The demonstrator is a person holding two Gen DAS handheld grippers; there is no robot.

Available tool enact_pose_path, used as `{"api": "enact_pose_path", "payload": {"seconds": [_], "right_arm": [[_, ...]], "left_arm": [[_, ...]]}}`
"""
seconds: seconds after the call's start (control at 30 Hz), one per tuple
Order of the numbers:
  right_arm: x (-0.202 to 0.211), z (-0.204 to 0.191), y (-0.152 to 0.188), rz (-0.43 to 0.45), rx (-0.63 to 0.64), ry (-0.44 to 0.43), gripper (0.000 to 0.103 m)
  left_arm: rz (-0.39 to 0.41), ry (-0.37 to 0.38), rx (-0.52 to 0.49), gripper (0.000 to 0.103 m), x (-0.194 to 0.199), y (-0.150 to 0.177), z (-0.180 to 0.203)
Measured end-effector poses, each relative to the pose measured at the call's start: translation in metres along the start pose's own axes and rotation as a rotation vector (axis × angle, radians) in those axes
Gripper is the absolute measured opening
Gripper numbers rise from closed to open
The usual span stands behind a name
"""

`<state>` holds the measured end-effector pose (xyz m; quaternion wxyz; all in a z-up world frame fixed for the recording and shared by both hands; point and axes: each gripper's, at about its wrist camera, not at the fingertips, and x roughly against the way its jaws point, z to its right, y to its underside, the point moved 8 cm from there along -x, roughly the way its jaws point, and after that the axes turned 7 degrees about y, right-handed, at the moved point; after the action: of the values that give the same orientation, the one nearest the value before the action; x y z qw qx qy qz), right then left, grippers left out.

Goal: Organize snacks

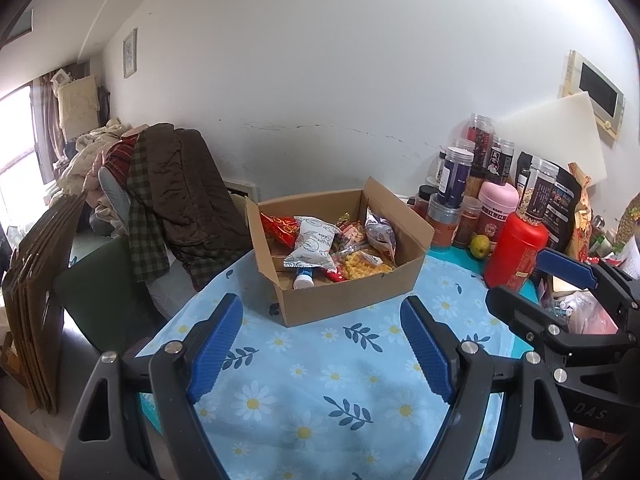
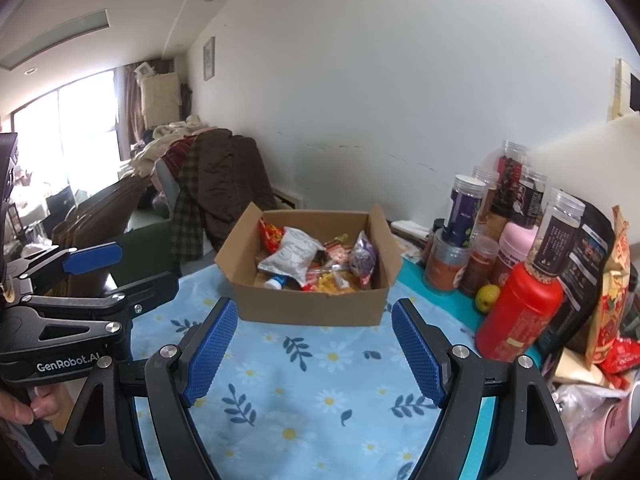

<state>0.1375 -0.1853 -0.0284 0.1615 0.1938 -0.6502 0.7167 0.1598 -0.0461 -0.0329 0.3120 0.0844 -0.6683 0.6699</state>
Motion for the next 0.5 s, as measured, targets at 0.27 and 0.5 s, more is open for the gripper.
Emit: {"api": "enact_pose_path", "payload": {"seconds": [0.27,0.5], "right_arm": [[-0.0026,0.0032,0.0010,-0.006,-0.002,0.007,0.080],[-0.0024,0.0067,0.0013,-0.008,-0.009,0.017,0.080]], "left_arm": [[-0.007,-0.006,-0.007,0.081,-0.0025,0.0020,0.0014],[-0.013,-0.010,-0.007,0.081,-0.0049,0.0030,0.0017]]}}
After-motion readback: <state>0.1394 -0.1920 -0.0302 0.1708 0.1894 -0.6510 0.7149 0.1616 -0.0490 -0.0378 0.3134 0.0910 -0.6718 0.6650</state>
